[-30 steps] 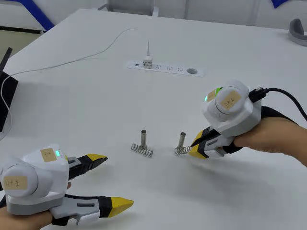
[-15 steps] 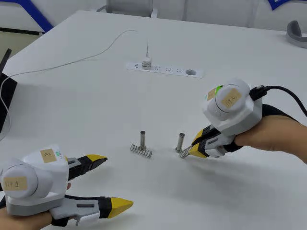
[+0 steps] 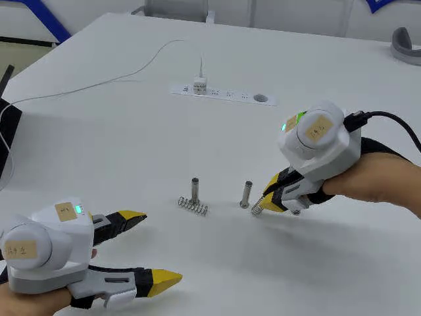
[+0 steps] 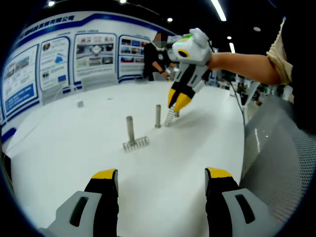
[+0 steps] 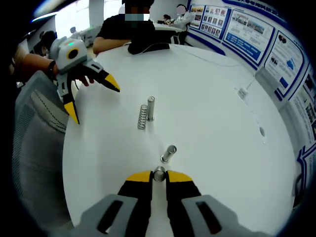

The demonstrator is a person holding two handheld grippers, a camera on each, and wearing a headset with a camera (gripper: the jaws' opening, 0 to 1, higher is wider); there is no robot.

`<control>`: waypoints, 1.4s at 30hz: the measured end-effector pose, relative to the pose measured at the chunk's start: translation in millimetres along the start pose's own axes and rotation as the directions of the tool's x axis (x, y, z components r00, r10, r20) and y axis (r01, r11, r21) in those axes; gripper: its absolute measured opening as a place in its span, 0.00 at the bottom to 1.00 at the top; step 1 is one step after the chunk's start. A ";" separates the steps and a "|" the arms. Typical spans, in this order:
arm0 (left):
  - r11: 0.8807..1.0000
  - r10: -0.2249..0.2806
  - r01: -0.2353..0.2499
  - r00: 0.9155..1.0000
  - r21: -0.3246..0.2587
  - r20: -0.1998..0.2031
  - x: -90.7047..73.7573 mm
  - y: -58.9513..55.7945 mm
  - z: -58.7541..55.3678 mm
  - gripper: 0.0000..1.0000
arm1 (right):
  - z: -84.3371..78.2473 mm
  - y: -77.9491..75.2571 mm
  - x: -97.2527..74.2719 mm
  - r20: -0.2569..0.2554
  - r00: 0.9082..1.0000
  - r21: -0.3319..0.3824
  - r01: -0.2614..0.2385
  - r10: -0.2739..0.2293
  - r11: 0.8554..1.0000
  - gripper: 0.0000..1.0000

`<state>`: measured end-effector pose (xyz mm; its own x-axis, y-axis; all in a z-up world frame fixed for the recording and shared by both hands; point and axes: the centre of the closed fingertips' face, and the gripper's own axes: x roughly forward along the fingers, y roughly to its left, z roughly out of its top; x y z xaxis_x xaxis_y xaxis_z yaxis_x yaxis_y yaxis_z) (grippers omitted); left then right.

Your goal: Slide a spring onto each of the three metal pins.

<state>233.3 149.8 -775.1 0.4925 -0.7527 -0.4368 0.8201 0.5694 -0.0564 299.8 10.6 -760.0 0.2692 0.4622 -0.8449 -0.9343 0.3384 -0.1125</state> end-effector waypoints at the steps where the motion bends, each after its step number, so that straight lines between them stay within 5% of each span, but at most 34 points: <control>1: 1.000 0.000 0.000 1.000 0.000 0.000 0.0 0.1 0.0 0.72 | 0.4 -0.1 -0.2 0.001 1.000 0.000 -0.001 0.001 1.000 0.12; 42: 1.000 0.004 -0.004 1.000 0.001 0.010 -1.0 2.6 1.9 0.72 | 28.9 -10.0 -45.3 -0.041 0.999 -0.036 -0.030 0.028 0.999 0.12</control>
<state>235.4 151.4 -773.1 0.4985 -0.7539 -0.4279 0.8184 0.5720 -0.0543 303.8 9.9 -705.5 0.2326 0.4376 -0.8686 -0.9496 0.2950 -0.1057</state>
